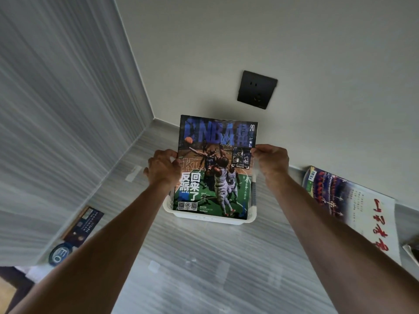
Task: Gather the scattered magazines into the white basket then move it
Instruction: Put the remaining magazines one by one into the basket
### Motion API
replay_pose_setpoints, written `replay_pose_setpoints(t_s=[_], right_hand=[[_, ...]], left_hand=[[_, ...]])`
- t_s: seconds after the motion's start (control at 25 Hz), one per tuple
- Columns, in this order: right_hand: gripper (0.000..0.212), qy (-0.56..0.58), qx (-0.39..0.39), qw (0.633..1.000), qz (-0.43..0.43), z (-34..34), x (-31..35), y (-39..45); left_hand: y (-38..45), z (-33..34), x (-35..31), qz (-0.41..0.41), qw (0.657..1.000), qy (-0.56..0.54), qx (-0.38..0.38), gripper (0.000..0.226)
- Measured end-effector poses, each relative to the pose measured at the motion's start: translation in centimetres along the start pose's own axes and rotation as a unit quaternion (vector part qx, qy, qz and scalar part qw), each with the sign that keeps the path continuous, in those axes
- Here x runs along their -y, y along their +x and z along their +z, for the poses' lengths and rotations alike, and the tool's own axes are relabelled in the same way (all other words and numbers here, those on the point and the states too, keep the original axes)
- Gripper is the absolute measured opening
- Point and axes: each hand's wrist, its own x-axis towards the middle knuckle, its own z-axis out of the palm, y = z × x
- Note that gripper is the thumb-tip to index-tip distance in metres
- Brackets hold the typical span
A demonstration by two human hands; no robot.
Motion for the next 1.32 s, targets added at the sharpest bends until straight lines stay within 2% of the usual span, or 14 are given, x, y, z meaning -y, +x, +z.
replay_pose_setpoints(t_s=[0.08, 0.2, 0.32, 0.4, 0.48, 0.56, 0.64, 0.8, 0.92, 1.04, 1.12, 1.24, 1.32], right_hand=[[0.007, -0.02, -0.004, 1.0, -0.004, 0.1, -0.2, 0.2], [0.021, -0.08, -0.013, 0.997, -0.01, -0.1, -0.4, 0.5], [0.01, -0.094, 0.014, 0.995, -0.025, -1.3, -2.5, -1.1], [0.007, -0.097, 0.043, 0.994, -0.038, -4.2, -6.5, -3.7], [0.015, -0.153, 0.037, 0.988, -0.007, -8.4, -11.9, -6.5], [0.024, -0.28, 0.012, 0.96, 0.021, -12.9, -16.9, -8.4], [0.032, -0.391, 0.012, 0.92, 0.011, -16.1, -19.8, -8.6], [0.048, -0.48, 0.079, 0.873, -0.045, -18.0, -21.0, -5.7], [0.055, -0.477, 0.077, 0.874, -0.054, -19.2, -22.4, -4.0], [0.067, -0.472, 0.059, 0.874, -0.1, -20.0, -23.7, -3.7], [0.075, -0.479, 0.046, 0.869, -0.119, -20.3, -24.0, -3.9], [0.075, -0.488, 0.018, 0.866, -0.109, -20.6, -24.5, -4.4], [0.069, -0.463, 0.023, 0.881, -0.09, -20.8, -23.9, -3.9]], left_hand=[[0.3, 0.1, 0.3, -0.014, 1.0, 0.004, 0.003, 0.014], [0.2, 0.5, -0.7, -0.024, 1.0, -0.001, 0.002, 0.015], [-2.6, 0.7, -1.5, -0.004, 0.999, -0.038, -0.037, 0.038], [-6.3, 1.5, -1.7, 0.14, 0.986, -0.071, -0.059, 0.047], [-10.2, 3.1, -2.7, 0.295, 0.952, -0.077, -0.012, 0.048], [-13.7, 5.3, -5.7, 0.347, 0.933, -0.078, 0.059, 0.051], [-17.0, 7.6, -9.1, 0.359, 0.924, -0.084, 0.101, 0.053], [-21.7, 11.1, -12.4, 0.381, 0.912, -0.084, 0.129, 0.054], [-23.4, 12.1, -12.8, 0.405, 0.903, -0.059, 0.131, 0.055], [-23.2, 12.2, -13.1, 0.437, 0.888, -0.023, 0.141, 0.055], [-22.7, 12.2, -13.4, 0.434, 0.89, -0.021, 0.137, 0.055], [-23.0, 12.6, -13.9, 0.419, 0.897, -0.025, 0.138, 0.054], [-23.1, 12.8, -13.8, 0.413, 0.899, -0.035, 0.139, 0.052]])
